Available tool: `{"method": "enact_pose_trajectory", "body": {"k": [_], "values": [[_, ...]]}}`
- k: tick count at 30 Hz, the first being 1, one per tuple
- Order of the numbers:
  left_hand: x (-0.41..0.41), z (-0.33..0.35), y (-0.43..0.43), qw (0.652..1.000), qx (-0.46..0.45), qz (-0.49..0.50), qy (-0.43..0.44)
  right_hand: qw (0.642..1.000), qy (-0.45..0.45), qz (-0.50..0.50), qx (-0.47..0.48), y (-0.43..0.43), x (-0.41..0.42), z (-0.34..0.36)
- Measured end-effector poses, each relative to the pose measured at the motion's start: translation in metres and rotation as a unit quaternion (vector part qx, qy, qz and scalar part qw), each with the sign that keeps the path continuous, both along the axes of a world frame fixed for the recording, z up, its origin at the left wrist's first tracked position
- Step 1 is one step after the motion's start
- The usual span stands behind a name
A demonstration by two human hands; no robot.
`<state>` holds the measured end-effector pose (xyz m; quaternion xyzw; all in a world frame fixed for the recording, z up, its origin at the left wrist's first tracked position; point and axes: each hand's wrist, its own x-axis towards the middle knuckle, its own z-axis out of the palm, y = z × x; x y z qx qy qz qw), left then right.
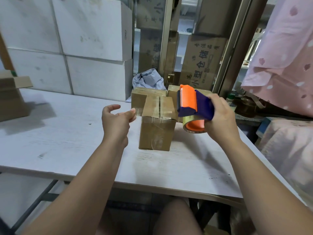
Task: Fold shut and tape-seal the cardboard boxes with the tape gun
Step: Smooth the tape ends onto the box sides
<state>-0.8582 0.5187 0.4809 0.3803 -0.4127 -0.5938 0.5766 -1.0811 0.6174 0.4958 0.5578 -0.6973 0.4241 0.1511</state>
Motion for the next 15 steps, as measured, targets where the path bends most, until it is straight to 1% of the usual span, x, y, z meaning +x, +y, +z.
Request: {"method": "enact_pose_trajectory", "body": {"k": [6, 10, 15], "values": [[-0.002, 0.011, -0.011, 0.998, 0.048, -0.04, 0.017, 0.999, -0.036, -0.011, -0.004, -0.007, -0.004, 0.001], [-0.002, 0.013, -0.011, 0.998, 0.048, -0.048, -0.008, 0.998, -0.059, -0.029, -0.008, -0.007, -0.006, 0.002], [-0.002, 0.011, -0.014, 0.997, 0.057, -0.042, -0.014, 0.998, -0.042, -0.036, 0.009, -0.004, -0.006, 0.003]]}}
